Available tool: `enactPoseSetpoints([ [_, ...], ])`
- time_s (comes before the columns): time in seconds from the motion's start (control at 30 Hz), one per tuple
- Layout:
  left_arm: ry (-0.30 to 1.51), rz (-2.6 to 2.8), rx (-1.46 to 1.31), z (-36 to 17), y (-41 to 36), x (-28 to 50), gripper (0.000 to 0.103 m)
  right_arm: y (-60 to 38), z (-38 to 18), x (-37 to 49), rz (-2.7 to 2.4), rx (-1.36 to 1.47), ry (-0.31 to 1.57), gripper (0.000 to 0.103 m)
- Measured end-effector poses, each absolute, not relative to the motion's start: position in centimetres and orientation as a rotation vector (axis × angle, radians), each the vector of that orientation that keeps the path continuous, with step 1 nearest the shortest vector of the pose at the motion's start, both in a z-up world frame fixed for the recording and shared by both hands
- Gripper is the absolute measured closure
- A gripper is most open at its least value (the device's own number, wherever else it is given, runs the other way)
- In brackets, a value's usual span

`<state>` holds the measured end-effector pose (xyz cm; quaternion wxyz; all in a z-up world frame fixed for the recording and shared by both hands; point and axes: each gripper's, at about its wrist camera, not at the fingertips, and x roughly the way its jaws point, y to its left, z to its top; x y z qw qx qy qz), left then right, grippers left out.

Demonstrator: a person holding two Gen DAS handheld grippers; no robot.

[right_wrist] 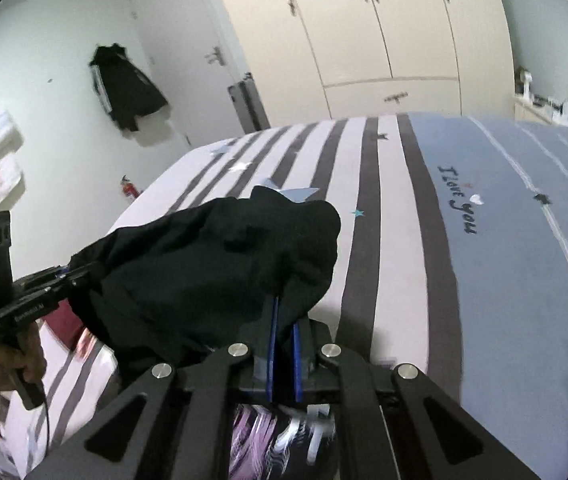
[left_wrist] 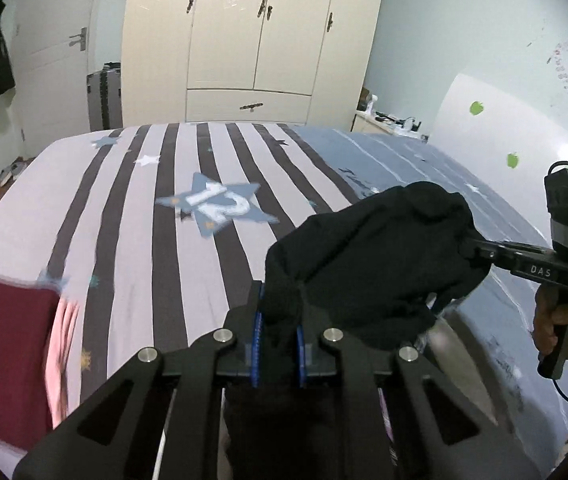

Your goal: Fold clothes

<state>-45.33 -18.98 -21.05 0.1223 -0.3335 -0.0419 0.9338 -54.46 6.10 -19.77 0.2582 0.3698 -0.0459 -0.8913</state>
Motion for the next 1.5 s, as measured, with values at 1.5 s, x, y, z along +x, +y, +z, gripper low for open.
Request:
enactPoseSetpoints([
  [1.5, -0.286, 2.572, -1.445, -31.8, -17.8, -40.6, 0.055, 10.6, -29.6, -41.0, -2.323, 1.499, -0.246, 0.074],
])
